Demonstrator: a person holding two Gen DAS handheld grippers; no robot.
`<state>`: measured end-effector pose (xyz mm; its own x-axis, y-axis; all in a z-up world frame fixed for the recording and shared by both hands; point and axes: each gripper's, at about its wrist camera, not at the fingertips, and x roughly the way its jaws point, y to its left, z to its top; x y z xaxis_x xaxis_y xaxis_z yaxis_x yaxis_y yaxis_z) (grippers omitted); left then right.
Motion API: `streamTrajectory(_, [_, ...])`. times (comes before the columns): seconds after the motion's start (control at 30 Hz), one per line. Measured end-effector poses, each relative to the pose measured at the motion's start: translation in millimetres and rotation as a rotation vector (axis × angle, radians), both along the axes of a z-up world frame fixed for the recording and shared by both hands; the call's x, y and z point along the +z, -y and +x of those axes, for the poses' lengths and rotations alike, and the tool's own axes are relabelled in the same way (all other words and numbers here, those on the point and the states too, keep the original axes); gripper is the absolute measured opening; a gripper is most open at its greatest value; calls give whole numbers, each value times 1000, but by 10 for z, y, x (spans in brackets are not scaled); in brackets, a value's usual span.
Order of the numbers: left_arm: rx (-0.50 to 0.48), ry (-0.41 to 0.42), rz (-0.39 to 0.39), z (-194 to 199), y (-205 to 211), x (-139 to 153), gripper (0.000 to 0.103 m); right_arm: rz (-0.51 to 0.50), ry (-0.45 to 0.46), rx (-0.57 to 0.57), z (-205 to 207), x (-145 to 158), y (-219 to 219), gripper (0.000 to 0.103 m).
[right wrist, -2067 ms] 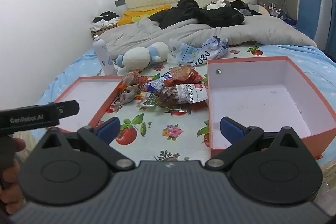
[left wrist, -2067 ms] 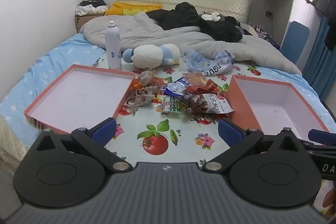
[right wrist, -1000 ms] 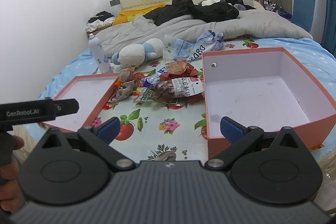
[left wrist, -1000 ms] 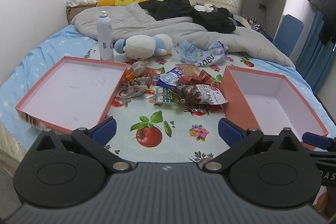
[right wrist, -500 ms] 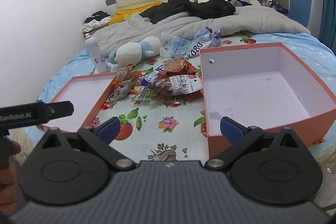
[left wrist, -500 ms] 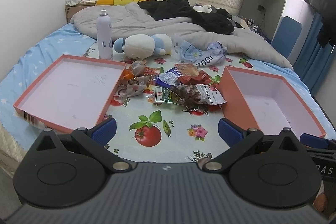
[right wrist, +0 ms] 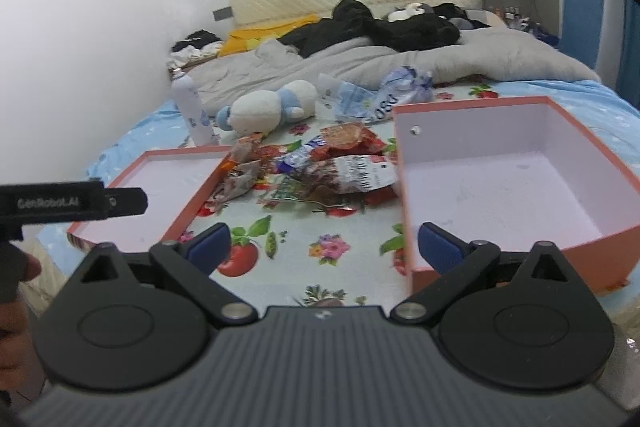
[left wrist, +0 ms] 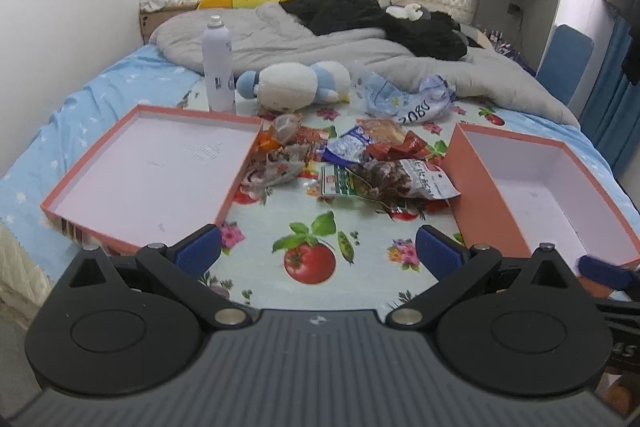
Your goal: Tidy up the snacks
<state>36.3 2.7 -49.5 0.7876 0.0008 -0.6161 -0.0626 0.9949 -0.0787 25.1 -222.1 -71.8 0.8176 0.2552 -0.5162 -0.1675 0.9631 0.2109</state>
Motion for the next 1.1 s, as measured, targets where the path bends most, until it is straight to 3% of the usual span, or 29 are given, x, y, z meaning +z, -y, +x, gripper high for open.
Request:
streamTrajectory(0.07, [7, -21, -2, 51, -51, -93, 103, -4, -19, 23, 53, -59, -73, 79])
streamTrajectory(0.13, [-5, -64, -14, 143, -103, -197, 103, -18, -3, 23, 53, -81, -119, 75])
streamTrajectory(0.43, [16, -66, -23, 460, -270, -430, 103, -102, 21, 94, 229, -267, -289, 75])
streamTrajectory(0.9, [24, -133, -95, 1695, -573, -814, 103, -327, 94, 222, 1127, -490, -872, 73])
streamTrajectory(1.1, [22, -165, -109, 2275, -627, -1060, 103, -493, 109, 329, 1510, -765, -1197, 53])
